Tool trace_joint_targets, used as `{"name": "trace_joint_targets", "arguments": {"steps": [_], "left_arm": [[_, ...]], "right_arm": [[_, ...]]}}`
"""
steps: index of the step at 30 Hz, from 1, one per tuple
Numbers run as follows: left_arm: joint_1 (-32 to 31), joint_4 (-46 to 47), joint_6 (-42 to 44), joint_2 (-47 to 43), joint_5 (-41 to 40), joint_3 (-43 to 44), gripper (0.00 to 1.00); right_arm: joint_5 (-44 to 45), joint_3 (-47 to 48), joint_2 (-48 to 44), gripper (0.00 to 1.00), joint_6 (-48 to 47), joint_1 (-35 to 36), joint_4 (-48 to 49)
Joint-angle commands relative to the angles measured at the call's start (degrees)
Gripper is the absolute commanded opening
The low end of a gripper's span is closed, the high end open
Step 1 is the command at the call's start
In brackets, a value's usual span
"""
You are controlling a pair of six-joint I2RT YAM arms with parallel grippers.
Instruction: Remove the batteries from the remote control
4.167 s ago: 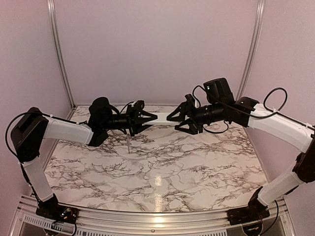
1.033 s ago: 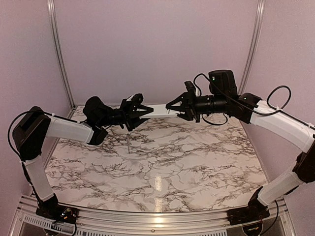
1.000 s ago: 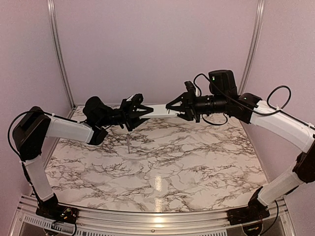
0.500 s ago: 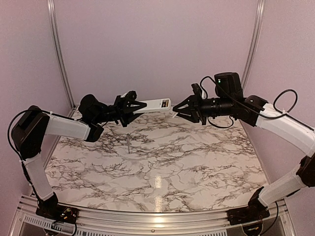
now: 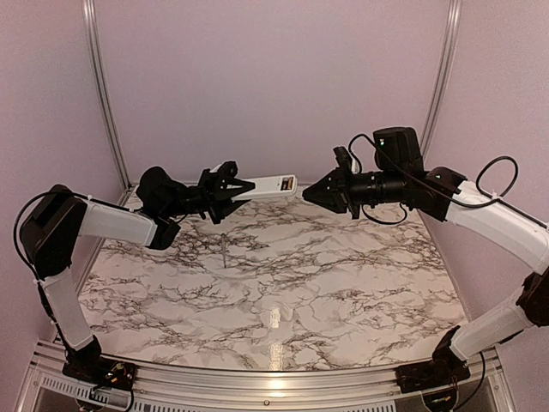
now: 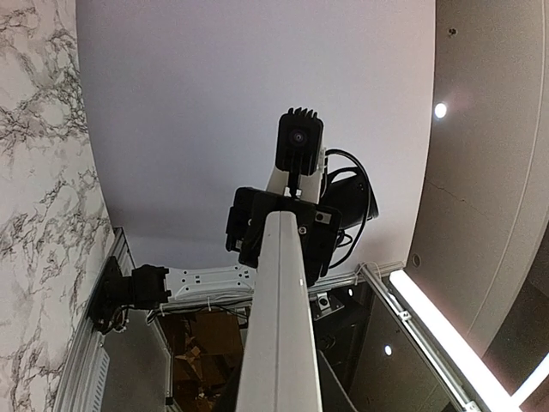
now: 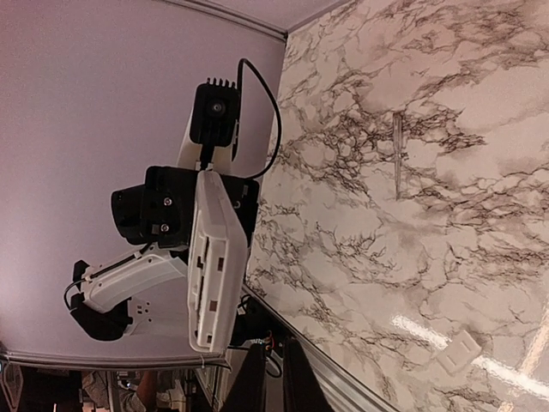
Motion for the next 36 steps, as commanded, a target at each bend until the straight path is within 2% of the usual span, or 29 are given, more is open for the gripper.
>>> {"name": "trace_joint_targets", "arguments": {"steps": [1,9,16,20,23,32,36], "left_arm": [[1.32,0.32,2.49,-2.46,0.93,-1.41,0.0],[1.57,-15.42,15.77,-6.77,1.79,-5.37,0.0],[1.57,-29.84,27.15,-10.08,1.0,-7.9,0.0],[1.57,-44.51,37.64,-11.74,-0.19,-7.21,0.0],[1.57,-52.57,43.76,-12.28,-1.45,-6.7,0.0],[1.19,-56.72,48.33,-12.1,-4.65,-9.23,0.0],[-0.02,-58.96,50.69,-11.47,-6.75,-10.01,0.0]], "right_arm": [[0.78,-0.14,-0.29,0.08,-0.74,-0.33,-1.42],[1.98,-0.96,0.18,0.12,-2.85,-0.31,-3.34],[2.29,-0.71,0.98,0.26,-4.28,-0.31,-4.74],[2.73,-0.67,1.11,0.37,-4.87,-0.24,-5.27],[3.3,-0.73,1.05,0.39,-5.48,-0.22,-6.16],[4.8,-2.36,-0.02,0.45,-6.18,0.71,-7.58],[5.56,-2.65,-0.22,0.64,-6.39,1.22,-8.71]]}}
